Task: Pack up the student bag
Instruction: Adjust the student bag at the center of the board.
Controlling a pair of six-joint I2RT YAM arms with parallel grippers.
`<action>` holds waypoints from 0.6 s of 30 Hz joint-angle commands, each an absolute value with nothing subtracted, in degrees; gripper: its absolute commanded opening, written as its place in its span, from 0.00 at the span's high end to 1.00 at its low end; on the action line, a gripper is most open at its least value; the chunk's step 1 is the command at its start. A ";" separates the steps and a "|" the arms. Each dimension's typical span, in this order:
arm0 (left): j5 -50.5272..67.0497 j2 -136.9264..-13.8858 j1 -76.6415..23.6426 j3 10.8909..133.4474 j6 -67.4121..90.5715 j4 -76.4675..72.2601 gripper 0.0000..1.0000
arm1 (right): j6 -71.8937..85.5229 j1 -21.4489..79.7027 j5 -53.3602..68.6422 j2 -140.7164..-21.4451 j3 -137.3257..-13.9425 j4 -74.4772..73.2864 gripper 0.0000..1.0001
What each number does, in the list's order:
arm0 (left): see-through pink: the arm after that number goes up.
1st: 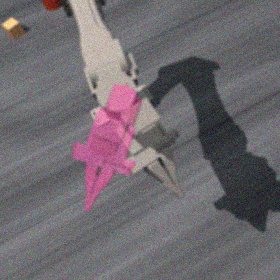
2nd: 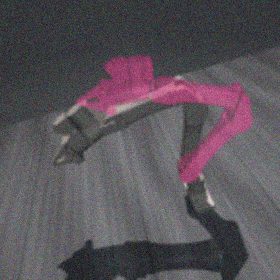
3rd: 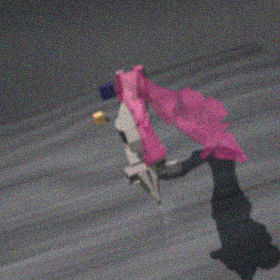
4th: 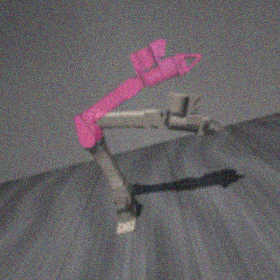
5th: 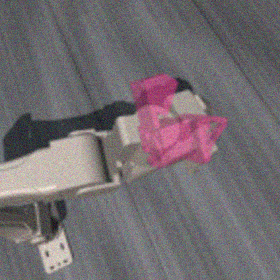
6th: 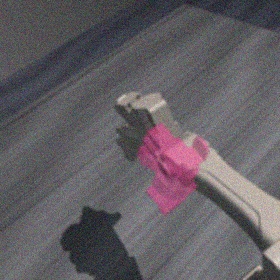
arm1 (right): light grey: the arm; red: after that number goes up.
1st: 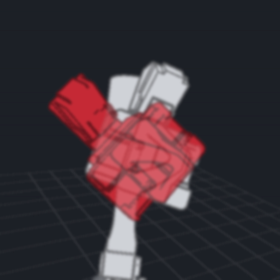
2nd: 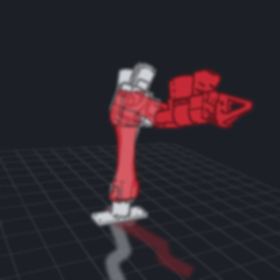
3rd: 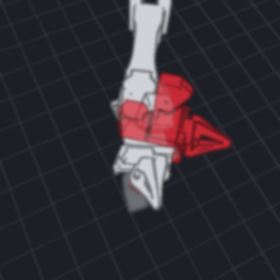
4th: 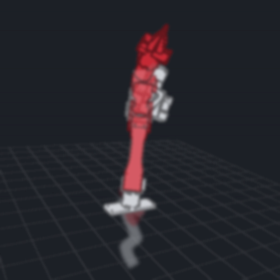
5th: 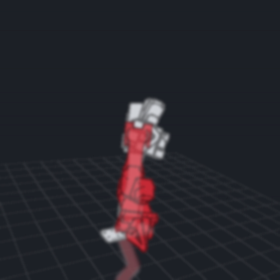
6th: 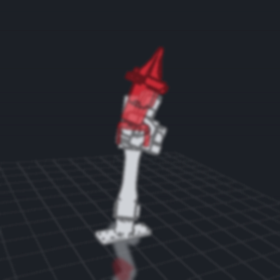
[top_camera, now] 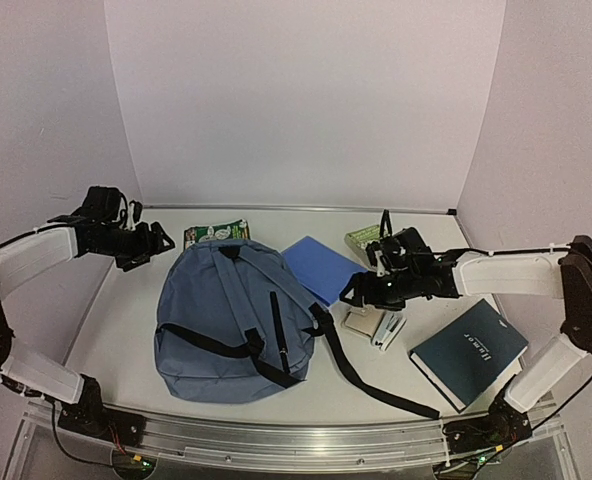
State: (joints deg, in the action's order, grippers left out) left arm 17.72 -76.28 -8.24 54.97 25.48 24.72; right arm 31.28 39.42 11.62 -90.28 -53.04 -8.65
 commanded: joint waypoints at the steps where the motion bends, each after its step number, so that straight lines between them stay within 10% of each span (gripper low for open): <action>1: 16.54 -69.48 -9.63 56.83 26.58 29.53 0.16 | 24.95 33.96 9.37 -95.29 -54.95 -11.51 0.28; 18: 19.34 -68.23 -11.80 56.14 28.41 31.34 0.15 | 10.59 34.50 1.42 -103.31 -61.88 -15.14 0.61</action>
State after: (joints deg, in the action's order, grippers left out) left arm 18.44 -68.09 -11.20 54.63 28.56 30.35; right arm 11.71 34.00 8.61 -101.60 -59.91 -12.69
